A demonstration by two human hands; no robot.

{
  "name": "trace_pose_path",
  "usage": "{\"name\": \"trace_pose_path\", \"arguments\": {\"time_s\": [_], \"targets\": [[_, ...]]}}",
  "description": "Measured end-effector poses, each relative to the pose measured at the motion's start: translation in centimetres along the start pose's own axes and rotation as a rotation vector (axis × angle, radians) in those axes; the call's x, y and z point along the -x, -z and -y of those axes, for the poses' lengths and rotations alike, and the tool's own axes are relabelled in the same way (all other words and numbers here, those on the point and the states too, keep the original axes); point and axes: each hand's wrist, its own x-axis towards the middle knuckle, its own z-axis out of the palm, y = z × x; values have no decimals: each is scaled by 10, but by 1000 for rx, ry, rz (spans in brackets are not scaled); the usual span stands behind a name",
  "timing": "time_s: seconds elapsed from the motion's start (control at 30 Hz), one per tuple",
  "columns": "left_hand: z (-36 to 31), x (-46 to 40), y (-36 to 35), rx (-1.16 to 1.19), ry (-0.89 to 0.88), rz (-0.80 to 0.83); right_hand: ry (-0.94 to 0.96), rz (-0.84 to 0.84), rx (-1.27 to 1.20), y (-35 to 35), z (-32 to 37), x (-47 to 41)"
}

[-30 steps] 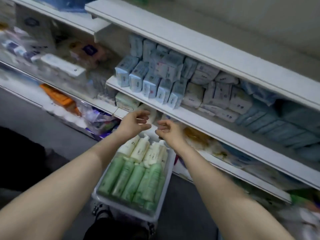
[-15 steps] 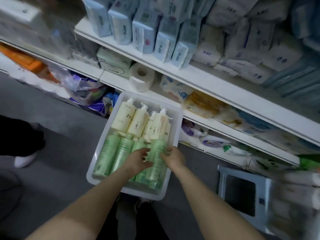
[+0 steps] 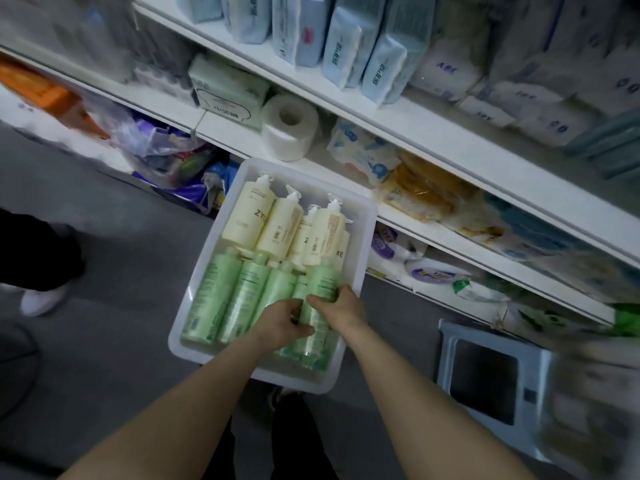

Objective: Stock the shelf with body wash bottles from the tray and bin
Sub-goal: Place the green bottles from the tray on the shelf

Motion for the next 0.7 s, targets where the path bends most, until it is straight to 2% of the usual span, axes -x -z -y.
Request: {"name": "trace_pose_path", "arguments": {"time_s": [0.13,0.33,0.43,0.57,0.7], "targets": [[2,13,5,118,-18,-4,96,96,-54,8,3,12],[-12,49,34,342,-78,43,169,353,-362,40,21,43],[-28,73,50,455,-110,85,228,445,-408,61,42,63],[-58,104,72,536,-156,76,311,489,-395,90,72,87],[-87,131,97,512,-246,-72,442,418,-368,115,110,118]]}}
